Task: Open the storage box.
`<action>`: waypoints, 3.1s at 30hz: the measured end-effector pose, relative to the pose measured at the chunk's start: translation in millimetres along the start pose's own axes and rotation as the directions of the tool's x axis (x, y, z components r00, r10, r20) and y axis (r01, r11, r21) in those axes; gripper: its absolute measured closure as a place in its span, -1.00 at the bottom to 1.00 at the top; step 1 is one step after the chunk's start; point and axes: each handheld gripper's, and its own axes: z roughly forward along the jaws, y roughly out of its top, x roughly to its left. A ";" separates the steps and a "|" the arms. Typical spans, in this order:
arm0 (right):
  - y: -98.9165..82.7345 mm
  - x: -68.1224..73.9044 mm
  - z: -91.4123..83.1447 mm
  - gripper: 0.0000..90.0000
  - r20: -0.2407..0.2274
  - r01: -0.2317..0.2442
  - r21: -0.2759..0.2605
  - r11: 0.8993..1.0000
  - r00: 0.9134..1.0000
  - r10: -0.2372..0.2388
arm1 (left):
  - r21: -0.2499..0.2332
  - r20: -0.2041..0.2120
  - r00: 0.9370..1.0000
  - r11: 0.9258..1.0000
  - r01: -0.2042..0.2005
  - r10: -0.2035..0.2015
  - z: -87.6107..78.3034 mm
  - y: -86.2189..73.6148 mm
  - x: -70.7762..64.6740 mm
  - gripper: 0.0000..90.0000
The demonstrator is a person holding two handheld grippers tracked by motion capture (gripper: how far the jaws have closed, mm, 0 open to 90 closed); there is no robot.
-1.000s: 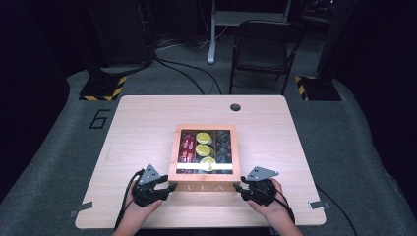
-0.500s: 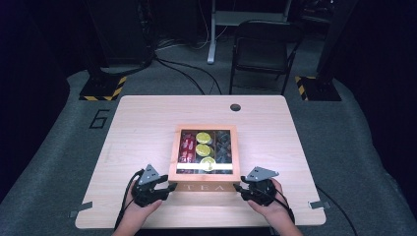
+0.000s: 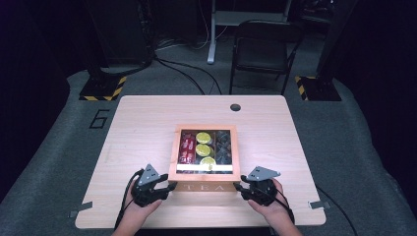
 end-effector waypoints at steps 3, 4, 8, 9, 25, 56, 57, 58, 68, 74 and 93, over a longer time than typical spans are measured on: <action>0.2 0.2 -0.2 0.32 0.003 -0.003 -0.004 1.000 1.000 0.003 | -0.005 -0.001 1.000 1.000 0.001 -0.001 0.0 0.0 -0.2 0.17; 0.3 0.4 -0.3 0.32 0.004 -0.004 -0.004 1.000 1.000 0.004 | -0.006 -0.001 1.000 1.000 0.002 -0.002 0.0 -0.1 -0.2 0.17; 0.6 0.6 -1.1 0.34 0.007 -0.001 -0.006 1.000 1.000 0.001 | -0.012 0.003 1.000 1.000 0.005 -0.005 -0.4 0.3 -0.2 0.17; 0.7 0.8 -1.3 0.34 0.015 0.001 -0.010 1.000 1.000 -0.001 | -0.016 0.000 1.000 1.000 0.002 -0.002 -0.2 0.7 0.0 0.17; 2.8 2.0 -3.1 0.34 0.024 -0.002 -0.031 1.000 1.000 0.002 | -0.029 -0.001 1.000 1.000 -0.003 0.003 -0.1 3.8 -0.2 0.14; 7.8 1.4 -4.3 0.31 0.039 0.003 -0.077 0.997 0.999 0.000 | -0.072 -0.011 1.000 0.997 -0.008 0.007 -2.9 9.3 0.8 0.09; 7.9 1.5 -4.3 0.31 0.040 0.003 -0.078 0.997 0.999 0.000 | -0.083 -0.018 1.000 0.997 -0.005 0.004 -2.3 9.3 0.4 0.09; 8.2 1.9 -4.5 0.31 0.043 -0.002 -0.080 0.997 0.999 0.005 | -0.081 -0.016 1.000 0.997 -0.006 0.004 -2.7 9.6 0.6 0.09; 8.8 0.8 -6.4 0.31 0.041 0.002 -0.090 0.996 0.999 0.001 | -0.077 -0.017 1.000 0.997 -0.012 0.010 -4.7 11.9 1.5 0.09; 9.9 0.6 -7.0 0.31 0.045 -0.003 -0.099 0.995 0.999 0.007 | -0.087 -0.036 0.999 0.996 -0.015 0.012 -4.9 13.4 0.6 0.07; 29.1 -5.3 -19.2 0.29 0.058 0.019 -0.124 0.992 0.998 -0.012 | -0.122 -0.030 0.999 0.992 -0.018 0.014 -17.1 34.1 6.1 0.02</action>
